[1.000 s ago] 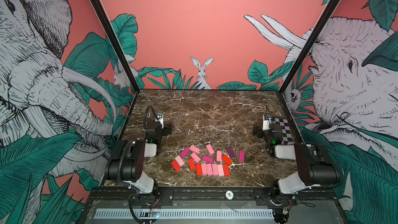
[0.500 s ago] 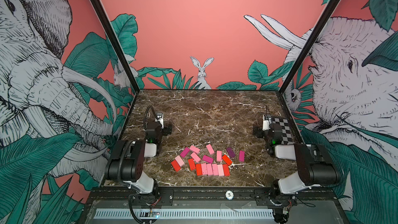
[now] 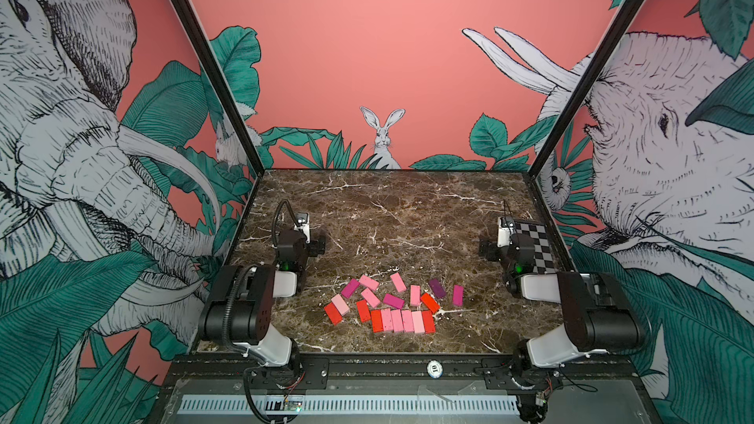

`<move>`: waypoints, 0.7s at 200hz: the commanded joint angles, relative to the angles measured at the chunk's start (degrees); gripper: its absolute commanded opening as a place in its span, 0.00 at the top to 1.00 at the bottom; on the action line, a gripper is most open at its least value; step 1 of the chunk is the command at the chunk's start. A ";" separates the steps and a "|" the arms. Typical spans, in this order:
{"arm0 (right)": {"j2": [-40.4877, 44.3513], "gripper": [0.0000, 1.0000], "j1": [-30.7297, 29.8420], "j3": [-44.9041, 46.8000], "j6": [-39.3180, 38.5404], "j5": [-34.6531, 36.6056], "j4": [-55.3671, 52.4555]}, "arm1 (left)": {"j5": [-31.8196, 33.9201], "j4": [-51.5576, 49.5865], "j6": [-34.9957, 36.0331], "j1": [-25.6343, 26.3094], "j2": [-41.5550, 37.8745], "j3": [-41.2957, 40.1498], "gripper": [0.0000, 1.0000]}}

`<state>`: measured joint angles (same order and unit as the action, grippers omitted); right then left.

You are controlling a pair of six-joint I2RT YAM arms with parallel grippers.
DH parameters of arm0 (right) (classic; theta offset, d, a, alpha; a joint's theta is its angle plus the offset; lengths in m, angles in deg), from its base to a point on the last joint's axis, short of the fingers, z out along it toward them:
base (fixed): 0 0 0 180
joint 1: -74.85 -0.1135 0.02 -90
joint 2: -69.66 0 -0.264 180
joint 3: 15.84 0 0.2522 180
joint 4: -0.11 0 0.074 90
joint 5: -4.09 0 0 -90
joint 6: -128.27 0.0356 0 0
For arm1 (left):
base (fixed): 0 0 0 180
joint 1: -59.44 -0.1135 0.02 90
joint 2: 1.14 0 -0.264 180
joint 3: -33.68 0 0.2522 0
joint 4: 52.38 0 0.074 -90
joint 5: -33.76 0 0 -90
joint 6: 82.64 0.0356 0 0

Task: Assemble the letter t with building blocks
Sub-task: Pick up the building block from the center of the board.

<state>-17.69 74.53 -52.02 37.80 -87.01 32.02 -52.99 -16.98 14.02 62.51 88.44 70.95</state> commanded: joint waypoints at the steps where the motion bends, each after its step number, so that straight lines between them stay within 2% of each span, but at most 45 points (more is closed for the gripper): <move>1: -0.22 0.02 0.32 -1.15 -0.26 -0.08 1.95 | -0.61 0.33 0.04 -0.35 -0.65 0.32 0.01; 24: 0.30 0.02 0.32 -1.70 0.70 2.20 1.43 | -0.44 0.94 0.16 -0.34 -0.77 0.33 0.01; 38: 3.11 0.02 0.31 -3.36 1.04 2.82 -4.10 | -0.37 -2.49 0.34 -0.31 -3.28 1.05 0.01; 52: 7.49 0.02 0.32 -6.34 2.80 4.51 -14.88 | 0.44 -7.68 0.09 -0.30 -8.35 1.54 0.01; 66: 11.74 0.02 0.28 -9.11 8.91 8.26 -24.91 | 0.78 -15.05 -0.88 -0.04 -15.18 2.31 0.01; 94: 21.91 0.02 -1.90 -12.78 16.32 9.12 -47.76 | 3.32 -30.67 -2.67 2.99 -26.22 6.34 0.01; 114: 28.57 0.02 -4.84 -14.27 18.03 10.85 -61.22 | 6.30 -41.57 -3.56 6.53 -29.53 10.61 0.01; 140: 33.97 0.05 -6.58 -17.60 21.97 10.29 -76.22 | 2.58 -52.50 -8.32 7.48 -32.86 14.14 0.01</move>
<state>12.93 69.13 -67.17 53.72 -77.92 -22.69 -49.32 -52.34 10.24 69.42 58.10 83.19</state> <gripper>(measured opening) 0.964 0.992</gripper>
